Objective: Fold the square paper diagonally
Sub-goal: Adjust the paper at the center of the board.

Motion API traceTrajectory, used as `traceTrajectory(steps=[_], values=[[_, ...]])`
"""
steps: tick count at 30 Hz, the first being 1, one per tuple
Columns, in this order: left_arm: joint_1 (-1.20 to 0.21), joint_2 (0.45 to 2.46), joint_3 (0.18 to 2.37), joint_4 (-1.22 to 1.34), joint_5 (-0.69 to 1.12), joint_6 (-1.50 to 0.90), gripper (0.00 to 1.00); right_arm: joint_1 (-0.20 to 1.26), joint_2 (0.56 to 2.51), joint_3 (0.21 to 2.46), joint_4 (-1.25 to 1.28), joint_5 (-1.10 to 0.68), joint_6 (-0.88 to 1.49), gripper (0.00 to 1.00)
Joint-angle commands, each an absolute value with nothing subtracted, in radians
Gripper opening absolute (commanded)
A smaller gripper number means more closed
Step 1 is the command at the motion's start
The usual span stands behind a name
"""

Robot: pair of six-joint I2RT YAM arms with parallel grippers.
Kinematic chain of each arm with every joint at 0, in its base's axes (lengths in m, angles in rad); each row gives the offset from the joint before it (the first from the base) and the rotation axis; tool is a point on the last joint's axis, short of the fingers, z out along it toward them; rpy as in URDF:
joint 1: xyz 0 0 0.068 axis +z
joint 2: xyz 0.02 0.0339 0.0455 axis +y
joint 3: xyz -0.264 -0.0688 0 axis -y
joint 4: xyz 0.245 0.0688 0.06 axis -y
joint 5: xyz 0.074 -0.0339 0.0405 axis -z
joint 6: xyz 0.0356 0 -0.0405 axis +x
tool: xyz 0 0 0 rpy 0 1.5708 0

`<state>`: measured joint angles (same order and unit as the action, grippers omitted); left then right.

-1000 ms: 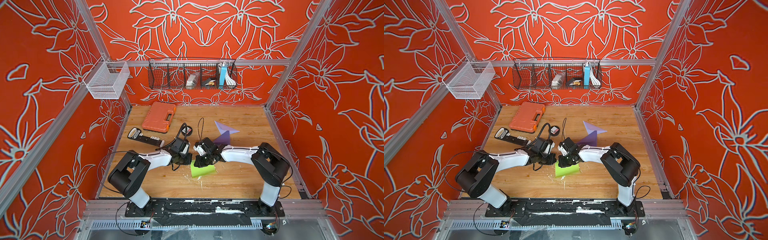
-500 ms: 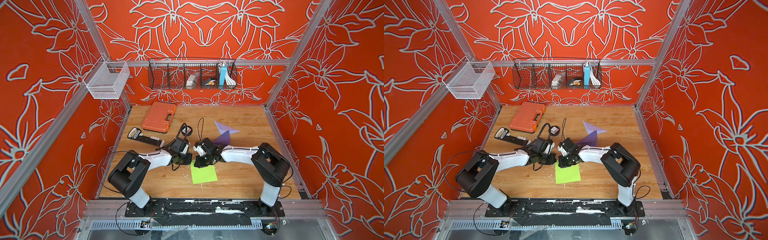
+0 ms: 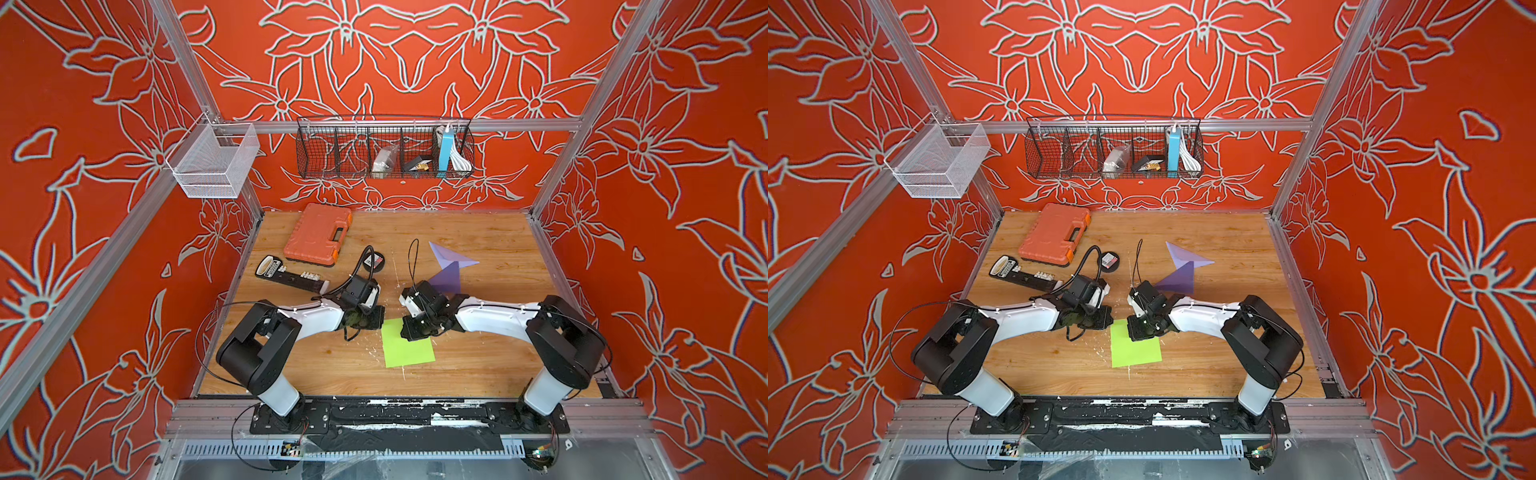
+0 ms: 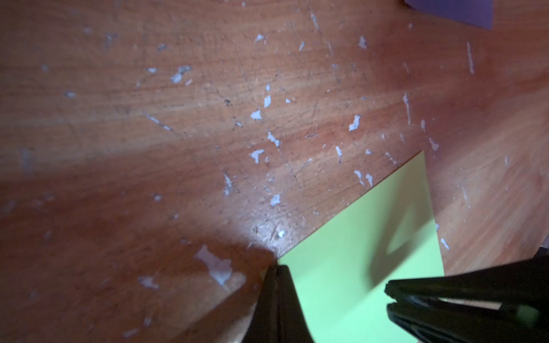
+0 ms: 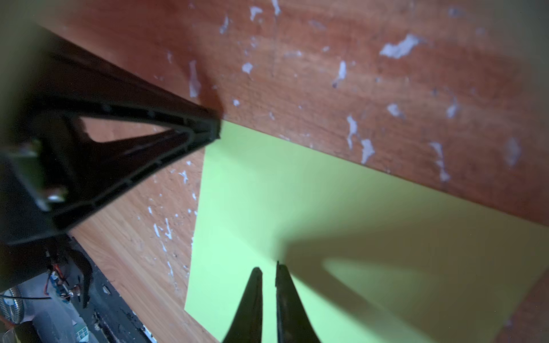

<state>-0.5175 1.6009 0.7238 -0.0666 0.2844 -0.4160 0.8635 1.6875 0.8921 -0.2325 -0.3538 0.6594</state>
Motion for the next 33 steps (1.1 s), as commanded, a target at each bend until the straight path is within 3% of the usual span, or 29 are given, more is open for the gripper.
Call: traceTrajectory(steps=[1, 21, 29, 33], values=[[-0.517, 1.607, 0.719, -0.115, 0.259, -0.409, 0.01, 0.855, 1.693, 0.873, -0.249, -0.313, 0.680, 0.13], [-0.516, 1.516, 0.689, -0.133, 0.238, -0.398, 0.00, 0.776, 1.808, 1.003, -0.355, -0.350, 0.485, 0.07], [-0.517, 1.461, 0.689, -0.093, 0.297, -0.429, 0.18, 0.776, 1.857, 1.043, -0.383, -0.430, 0.347, 0.04], [-0.517, 1.468, 0.706, -0.074, 0.348, -0.421, 0.19, 0.776, 1.854, 1.056, -0.404, -0.435, 0.302, 0.00]])
